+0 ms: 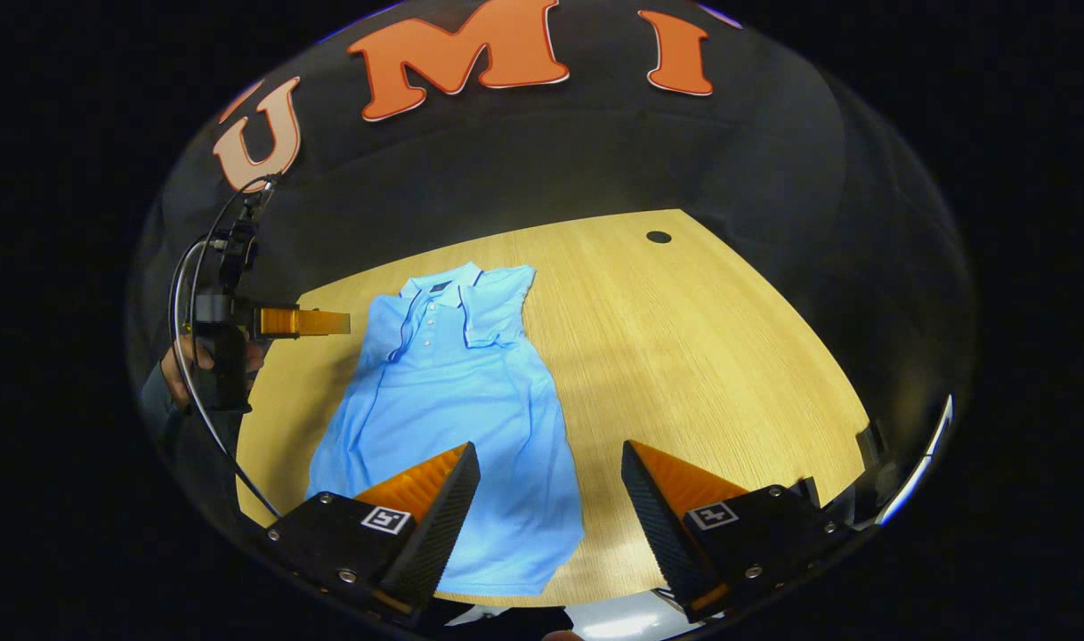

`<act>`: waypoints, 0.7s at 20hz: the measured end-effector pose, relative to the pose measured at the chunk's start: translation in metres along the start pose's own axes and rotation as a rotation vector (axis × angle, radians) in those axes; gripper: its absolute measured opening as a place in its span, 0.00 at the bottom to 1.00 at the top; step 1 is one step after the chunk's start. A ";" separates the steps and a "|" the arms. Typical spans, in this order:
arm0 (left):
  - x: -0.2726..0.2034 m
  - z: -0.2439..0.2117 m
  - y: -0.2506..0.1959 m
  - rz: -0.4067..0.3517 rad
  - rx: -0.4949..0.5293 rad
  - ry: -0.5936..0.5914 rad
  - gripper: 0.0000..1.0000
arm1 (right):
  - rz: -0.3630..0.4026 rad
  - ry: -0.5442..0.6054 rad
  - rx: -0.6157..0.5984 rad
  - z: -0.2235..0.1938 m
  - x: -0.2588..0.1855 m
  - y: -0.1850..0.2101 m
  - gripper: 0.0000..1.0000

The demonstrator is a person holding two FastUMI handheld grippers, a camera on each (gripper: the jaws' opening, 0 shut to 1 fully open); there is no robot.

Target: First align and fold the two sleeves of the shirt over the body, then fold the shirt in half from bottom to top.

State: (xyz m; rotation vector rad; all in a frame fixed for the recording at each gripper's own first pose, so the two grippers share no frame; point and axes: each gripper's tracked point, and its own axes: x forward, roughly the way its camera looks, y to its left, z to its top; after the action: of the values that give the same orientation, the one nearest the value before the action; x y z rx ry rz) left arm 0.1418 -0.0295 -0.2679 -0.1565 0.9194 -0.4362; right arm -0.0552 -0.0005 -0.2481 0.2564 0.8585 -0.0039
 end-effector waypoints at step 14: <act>-0.105 -0.136 -0.011 0.148 -0.020 0.023 0.98 | 0.105 0.154 -0.121 -0.087 -0.008 0.003 0.98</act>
State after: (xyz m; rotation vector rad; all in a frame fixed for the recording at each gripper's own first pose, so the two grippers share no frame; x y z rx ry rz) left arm -0.0256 0.0125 -0.2694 -0.1014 0.9509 -0.2919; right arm -0.1249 0.0211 -0.2959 0.1892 0.9937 0.1671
